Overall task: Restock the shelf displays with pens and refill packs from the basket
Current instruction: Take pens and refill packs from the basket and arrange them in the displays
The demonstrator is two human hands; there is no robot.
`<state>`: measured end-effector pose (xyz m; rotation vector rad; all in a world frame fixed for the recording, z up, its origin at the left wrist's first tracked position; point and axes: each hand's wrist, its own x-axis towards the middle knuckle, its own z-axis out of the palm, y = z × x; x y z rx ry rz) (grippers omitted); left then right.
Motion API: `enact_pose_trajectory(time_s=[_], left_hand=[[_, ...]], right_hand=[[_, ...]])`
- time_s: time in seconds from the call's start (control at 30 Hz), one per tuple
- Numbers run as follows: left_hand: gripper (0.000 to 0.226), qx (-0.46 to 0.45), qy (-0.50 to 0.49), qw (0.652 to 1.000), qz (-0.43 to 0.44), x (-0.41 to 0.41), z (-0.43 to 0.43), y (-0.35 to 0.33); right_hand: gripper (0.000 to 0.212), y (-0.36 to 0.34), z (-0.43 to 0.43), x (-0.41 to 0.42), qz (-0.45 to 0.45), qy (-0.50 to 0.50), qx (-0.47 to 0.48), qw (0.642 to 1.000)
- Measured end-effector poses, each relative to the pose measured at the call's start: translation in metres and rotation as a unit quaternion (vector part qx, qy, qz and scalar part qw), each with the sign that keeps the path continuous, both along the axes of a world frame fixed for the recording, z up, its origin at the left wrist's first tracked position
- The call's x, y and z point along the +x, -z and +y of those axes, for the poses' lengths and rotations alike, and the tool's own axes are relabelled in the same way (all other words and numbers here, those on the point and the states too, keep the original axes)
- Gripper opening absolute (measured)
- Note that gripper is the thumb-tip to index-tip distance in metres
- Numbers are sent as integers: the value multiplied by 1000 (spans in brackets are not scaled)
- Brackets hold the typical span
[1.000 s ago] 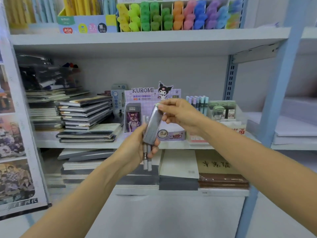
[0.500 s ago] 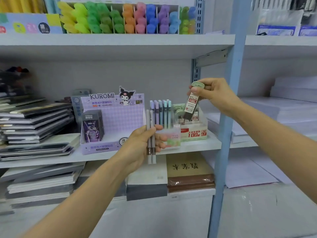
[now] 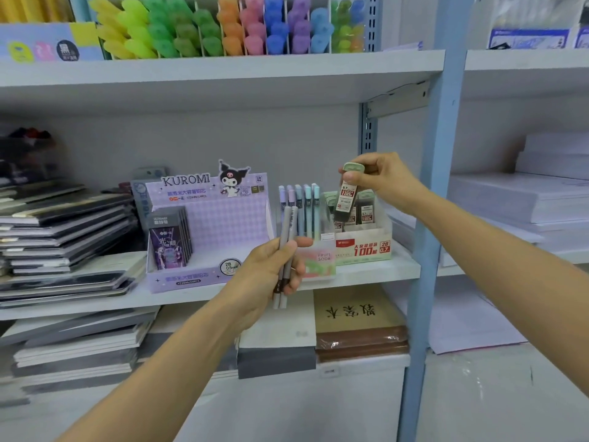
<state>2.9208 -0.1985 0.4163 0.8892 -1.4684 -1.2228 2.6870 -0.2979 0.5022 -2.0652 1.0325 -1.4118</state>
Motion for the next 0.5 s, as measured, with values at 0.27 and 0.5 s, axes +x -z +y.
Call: enact_pose_trajectory(time_s=[0.27,0.5], left_hand=[[25,6,-3,1000,16,4,-6,2],[27,-3,16,1000,8,7,-7,3]], right_hand=[[20,23,-20,16,115,52,30,992],[16,30,-23,14,96,114,28,989]])
